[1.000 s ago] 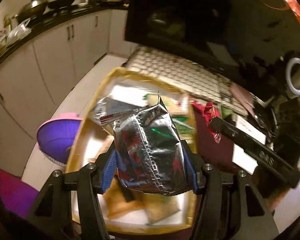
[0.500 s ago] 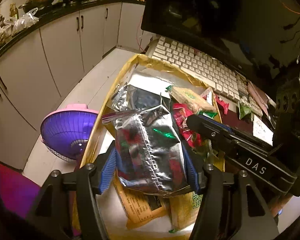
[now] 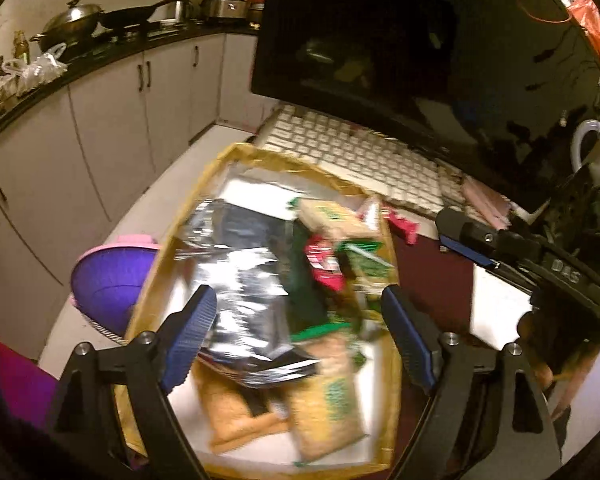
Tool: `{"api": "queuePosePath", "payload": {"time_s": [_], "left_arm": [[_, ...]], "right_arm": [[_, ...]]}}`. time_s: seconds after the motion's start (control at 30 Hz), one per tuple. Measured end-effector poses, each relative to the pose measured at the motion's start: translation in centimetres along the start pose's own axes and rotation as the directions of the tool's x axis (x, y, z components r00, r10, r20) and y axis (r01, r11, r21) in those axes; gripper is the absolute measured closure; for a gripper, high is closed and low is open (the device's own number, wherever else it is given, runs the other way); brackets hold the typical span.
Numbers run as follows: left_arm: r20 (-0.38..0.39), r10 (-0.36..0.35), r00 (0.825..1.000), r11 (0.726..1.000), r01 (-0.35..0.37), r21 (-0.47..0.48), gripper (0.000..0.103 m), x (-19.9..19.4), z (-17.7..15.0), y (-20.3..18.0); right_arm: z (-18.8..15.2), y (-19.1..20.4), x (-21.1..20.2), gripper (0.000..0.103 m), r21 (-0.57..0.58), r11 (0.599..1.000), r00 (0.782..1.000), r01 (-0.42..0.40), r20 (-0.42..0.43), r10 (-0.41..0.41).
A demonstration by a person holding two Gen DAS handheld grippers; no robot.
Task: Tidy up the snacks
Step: 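Carry both items over the tray and open both tools to release them, then move both open tools back toward the last desk snacks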
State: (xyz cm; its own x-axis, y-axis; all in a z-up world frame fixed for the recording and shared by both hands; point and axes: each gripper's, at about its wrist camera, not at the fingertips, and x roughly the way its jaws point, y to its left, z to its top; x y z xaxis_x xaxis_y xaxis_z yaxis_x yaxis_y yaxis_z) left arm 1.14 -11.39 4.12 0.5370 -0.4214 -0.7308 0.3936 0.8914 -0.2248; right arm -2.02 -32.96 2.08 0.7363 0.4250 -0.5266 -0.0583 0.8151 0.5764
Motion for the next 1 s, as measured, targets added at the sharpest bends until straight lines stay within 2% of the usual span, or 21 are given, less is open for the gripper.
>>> {"api": "queuePosePath", "payload": {"time_s": [0.27, 0.43, 0.53, 0.67, 0.73, 0.8, 0.87, 0.97, 1.0], "left_arm": [[-0.008, -0.075, 0.997, 0.996, 0.075, 0.056, 0.017, 0.4, 0.5, -4.6], [-0.030, -0.098, 0.995, 0.992, 0.100, 0.077, 0.017, 0.9, 0.5, -7.0], [-0.044, -0.111, 0.993, 0.990, 0.115, 0.079, 0.017, 1.1, 0.6, -7.9], [-0.054, -0.119, 0.991, 0.990, 0.123, 0.073, 0.017, 1.2, 0.9, -8.6], [-0.063, -0.123, 0.990, 0.989, 0.127, 0.071, 0.017, 1.5, 1.1, -9.0], [-0.079, -0.129, 0.989, 0.989, 0.135, 0.069, 0.017, 1.9, 1.4, -9.4], [-0.099, -0.137, 0.986, 0.987, 0.144, 0.064, 0.017, 2.6, 1.9, -9.7], [-0.145, -0.138, 0.980, 0.989, 0.144, 0.031, 0.017, 3.9, 2.7, -9.8], [-0.155, -0.141, 0.978, 0.989, 0.144, 0.013, 0.017, 4.3, 3.0, -9.9]], "right_arm": [[0.1, -7.5, -4.3, 0.049, 0.150, 0.981, 0.990, 0.125, 0.039, -0.132], [1.3, -10.6, -4.5, 0.051, 0.218, 0.947, 0.969, 0.237, 0.023, -0.248], [2.6, -11.1, -3.0, 0.051, 0.185, 0.934, 0.951, 0.307, -0.010, -0.310], [3.9, -12.4, -0.3, 0.052, 0.222, 0.917, 0.943, 0.333, -0.083, -0.322], [4.4, -12.4, 0.9, 0.054, 0.208, 0.902, 0.926, 0.378, -0.099, -0.365], [4.5, -12.5, 1.8, 0.063, 0.186, 0.883, 0.902, 0.431, -0.120, -0.415], [4.1, -12.9, 2.1, 0.067, 0.201, 0.887, 0.909, 0.415, -0.122, -0.398], [3.7, -12.4, 1.8, 0.071, 0.155, 0.886, 0.899, 0.436, -0.121, -0.421], [3.4, -12.1, 1.3, 0.072, 0.161, 0.891, 0.905, 0.424, -0.122, -0.408]]}}
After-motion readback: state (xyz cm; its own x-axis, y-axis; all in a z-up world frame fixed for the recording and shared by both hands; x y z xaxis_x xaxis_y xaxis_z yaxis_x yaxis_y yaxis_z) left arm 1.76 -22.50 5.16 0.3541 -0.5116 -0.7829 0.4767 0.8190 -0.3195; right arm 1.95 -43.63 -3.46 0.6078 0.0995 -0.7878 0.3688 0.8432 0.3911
